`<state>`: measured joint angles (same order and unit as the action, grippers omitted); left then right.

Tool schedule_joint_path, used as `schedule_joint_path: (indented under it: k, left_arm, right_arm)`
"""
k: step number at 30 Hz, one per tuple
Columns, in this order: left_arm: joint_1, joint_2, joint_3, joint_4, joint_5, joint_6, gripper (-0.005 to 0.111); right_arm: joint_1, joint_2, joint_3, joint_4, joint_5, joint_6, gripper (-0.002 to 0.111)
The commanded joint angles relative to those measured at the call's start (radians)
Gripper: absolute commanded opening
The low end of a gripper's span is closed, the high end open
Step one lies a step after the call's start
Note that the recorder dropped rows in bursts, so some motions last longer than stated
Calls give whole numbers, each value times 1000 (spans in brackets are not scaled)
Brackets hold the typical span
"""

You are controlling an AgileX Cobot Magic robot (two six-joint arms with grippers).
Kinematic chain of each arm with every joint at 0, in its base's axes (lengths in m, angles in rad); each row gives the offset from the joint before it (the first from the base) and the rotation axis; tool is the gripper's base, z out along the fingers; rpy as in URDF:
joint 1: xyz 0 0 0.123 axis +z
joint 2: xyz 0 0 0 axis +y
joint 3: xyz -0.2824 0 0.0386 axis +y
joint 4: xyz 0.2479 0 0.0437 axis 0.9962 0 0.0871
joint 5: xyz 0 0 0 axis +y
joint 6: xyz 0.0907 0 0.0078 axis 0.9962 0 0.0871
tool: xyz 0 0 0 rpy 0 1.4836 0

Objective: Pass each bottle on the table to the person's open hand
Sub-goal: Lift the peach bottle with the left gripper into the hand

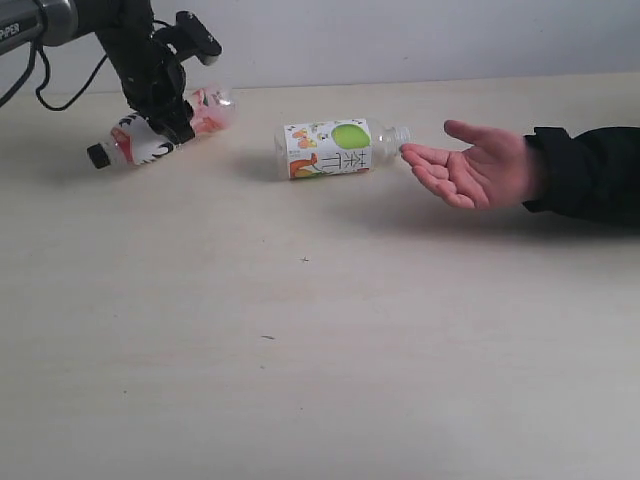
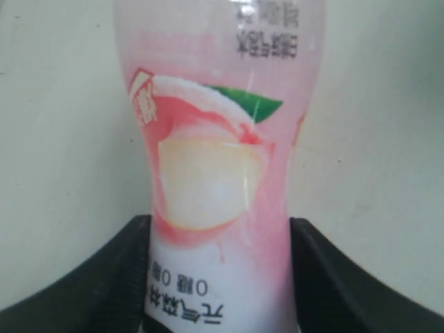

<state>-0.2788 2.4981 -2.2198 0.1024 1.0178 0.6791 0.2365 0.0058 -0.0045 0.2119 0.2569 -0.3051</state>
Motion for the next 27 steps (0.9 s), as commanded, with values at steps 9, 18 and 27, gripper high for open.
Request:
schedule_joint_path:
  k: [9, 18, 27]
  left_arm:
    - [-39, -156, -5, -136, 102, -282, 0]
    - [-63, -228, -5, -623, 138, -433, 0]
    - [-114, -248, -5, -920, 178, -433, 0]
  right_arm:
    - [-4, -6, 5, -1, -11, -4, 0]
    - [-4, -6, 5, -1, -11, -4, 0]
    - [-4, -6, 5, -1, -11, -4, 0]
